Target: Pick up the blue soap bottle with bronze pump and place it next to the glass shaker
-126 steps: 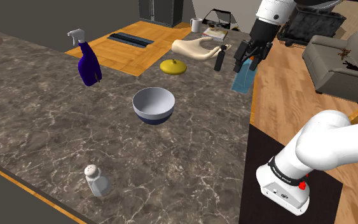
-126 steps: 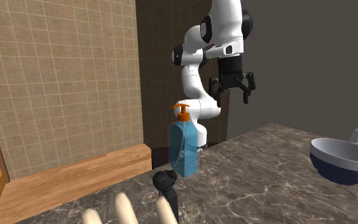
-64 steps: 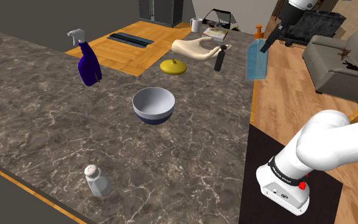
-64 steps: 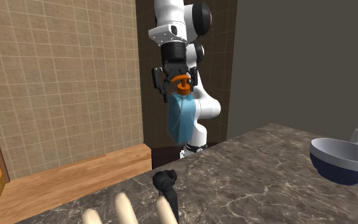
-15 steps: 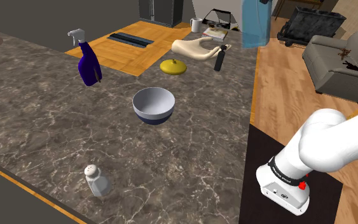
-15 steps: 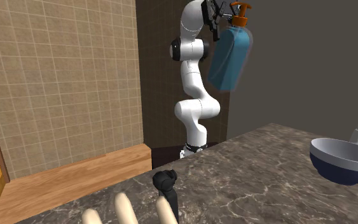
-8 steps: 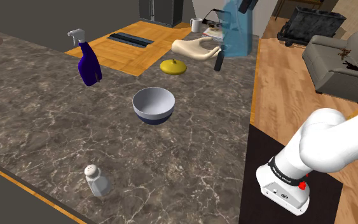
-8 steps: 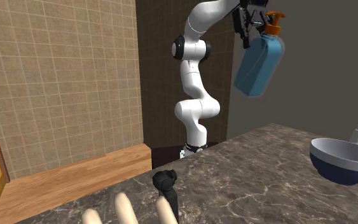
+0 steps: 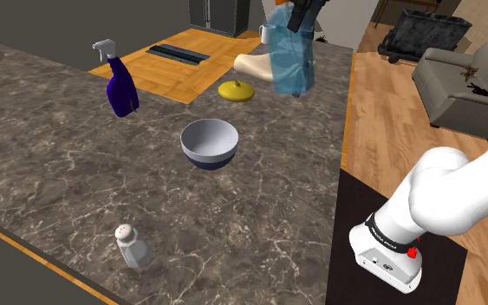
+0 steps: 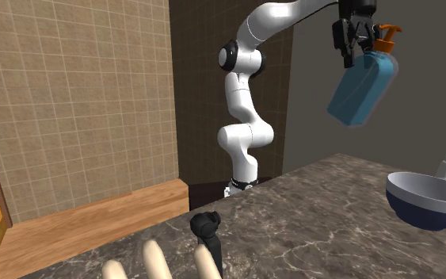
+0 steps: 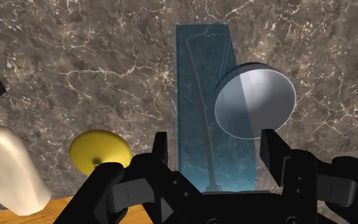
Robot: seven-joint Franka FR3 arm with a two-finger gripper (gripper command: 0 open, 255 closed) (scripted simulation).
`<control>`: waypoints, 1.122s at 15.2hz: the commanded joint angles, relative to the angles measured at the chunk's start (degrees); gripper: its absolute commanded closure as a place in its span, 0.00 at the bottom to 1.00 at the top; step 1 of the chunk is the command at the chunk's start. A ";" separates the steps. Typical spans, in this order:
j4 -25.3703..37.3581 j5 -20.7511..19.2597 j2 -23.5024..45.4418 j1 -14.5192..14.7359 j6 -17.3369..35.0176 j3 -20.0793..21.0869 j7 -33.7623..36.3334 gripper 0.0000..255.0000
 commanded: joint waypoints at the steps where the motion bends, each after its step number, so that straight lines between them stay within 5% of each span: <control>1: 0.39 0.28 1.36 0.49 1.13 2.43 2.89 1.00; 10: 7.47 -1.55 11.89 2.47 4.58 13.09 15.57 1.00; 17: 17.91 -8.03 24.57 5.34 5.07 21.53 26.60 1.00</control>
